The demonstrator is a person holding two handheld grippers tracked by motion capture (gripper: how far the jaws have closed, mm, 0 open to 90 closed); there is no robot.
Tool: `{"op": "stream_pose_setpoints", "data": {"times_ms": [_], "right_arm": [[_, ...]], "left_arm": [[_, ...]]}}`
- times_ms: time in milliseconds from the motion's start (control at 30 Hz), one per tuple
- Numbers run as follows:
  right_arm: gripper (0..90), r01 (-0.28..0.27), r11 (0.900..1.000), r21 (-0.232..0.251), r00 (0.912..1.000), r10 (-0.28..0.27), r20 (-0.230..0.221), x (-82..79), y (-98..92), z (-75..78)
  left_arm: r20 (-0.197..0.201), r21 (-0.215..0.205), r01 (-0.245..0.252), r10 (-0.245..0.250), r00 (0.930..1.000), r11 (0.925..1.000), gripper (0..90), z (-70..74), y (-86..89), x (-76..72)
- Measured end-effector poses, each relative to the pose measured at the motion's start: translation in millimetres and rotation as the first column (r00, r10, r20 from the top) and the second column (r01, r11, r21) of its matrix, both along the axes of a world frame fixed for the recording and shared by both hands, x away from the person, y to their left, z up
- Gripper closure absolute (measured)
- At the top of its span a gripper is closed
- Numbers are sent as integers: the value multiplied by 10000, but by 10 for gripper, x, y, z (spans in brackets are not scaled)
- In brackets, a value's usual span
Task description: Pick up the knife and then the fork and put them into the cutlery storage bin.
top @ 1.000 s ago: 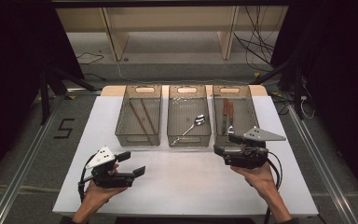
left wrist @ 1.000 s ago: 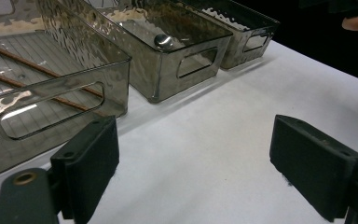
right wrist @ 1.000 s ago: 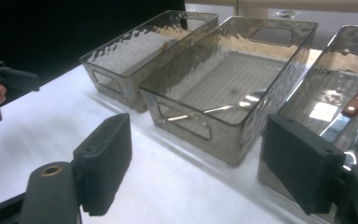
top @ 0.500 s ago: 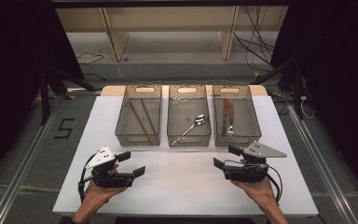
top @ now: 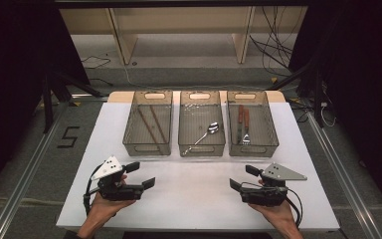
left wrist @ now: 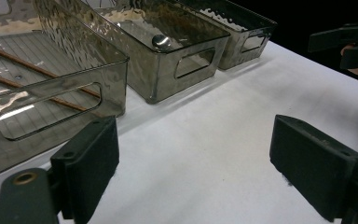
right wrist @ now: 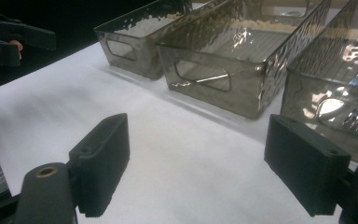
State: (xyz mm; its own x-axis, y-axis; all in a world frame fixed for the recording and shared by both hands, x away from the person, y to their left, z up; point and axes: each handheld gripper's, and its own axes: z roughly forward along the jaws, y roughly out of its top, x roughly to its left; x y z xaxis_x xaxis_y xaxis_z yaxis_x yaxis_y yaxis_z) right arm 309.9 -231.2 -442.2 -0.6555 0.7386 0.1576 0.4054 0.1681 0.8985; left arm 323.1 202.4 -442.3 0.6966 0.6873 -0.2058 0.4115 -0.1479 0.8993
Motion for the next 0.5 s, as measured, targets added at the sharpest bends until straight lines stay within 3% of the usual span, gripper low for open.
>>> {"op": "stream_pose_setpoints", "data": {"times_ms": [500], "right_arm": [[227,53,9999,133,10000,-54,76,-2,-10,8]], "left_arm": [[9,7,5,-5,10000,10000,151,-1,-5,-1]]}}
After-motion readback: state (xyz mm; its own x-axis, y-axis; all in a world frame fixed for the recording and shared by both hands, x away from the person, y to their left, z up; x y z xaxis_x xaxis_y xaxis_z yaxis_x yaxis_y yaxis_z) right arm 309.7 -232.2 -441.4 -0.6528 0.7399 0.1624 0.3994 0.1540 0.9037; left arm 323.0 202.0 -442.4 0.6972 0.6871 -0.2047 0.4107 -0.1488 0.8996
